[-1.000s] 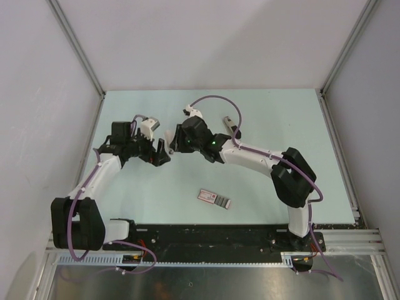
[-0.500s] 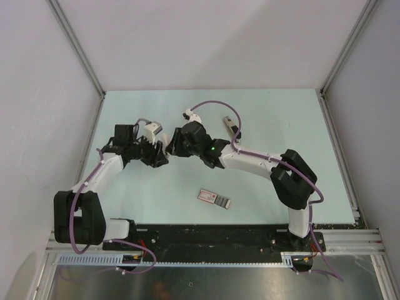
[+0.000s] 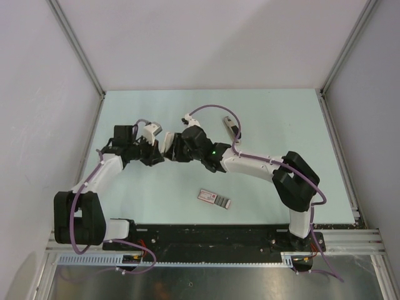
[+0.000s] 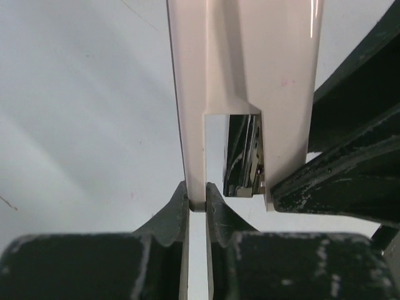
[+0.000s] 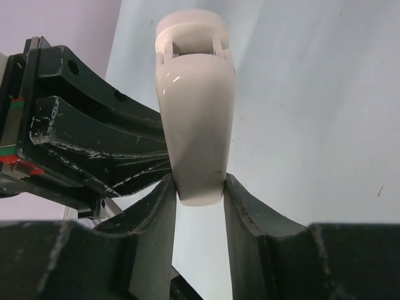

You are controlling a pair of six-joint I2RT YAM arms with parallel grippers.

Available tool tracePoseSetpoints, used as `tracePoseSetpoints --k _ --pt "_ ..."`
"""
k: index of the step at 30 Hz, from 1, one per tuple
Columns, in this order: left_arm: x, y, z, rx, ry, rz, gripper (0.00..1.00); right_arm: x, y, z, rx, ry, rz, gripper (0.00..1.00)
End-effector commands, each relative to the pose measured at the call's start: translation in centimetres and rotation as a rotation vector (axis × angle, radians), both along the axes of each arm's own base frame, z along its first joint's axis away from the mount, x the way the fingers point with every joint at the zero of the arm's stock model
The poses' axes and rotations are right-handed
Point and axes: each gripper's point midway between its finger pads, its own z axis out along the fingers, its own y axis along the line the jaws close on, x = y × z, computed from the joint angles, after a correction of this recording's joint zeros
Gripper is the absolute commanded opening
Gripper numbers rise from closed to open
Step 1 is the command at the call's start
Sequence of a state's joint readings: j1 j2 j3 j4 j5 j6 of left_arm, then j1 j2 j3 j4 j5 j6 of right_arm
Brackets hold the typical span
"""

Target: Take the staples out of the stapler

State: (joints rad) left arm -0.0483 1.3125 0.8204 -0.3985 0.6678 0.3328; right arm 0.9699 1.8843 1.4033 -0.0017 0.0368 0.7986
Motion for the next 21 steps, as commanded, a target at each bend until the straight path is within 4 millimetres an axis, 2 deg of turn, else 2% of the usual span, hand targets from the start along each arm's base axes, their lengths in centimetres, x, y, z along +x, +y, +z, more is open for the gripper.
tracePoseSetpoints --k 1,10,21 --pt "-0.5 0.3 0.0 0.061 -0.095 -0.071 0.05 -0.6 -0.1 2.8 0.053 -0.062 0.037 0.0" --pt "-1.0 3.5 -2.0 0.281 -0.183 -0.081 0.01 -2.2 -1.1 -0.2 -0.049 -0.099 0.169 0.0" --pt "0.3 7.5 -4.0 0.539 -0.27 -0.068 0.01 -4.4 -3.4 -3.1 -0.149 -0.119 0.279 0.0"
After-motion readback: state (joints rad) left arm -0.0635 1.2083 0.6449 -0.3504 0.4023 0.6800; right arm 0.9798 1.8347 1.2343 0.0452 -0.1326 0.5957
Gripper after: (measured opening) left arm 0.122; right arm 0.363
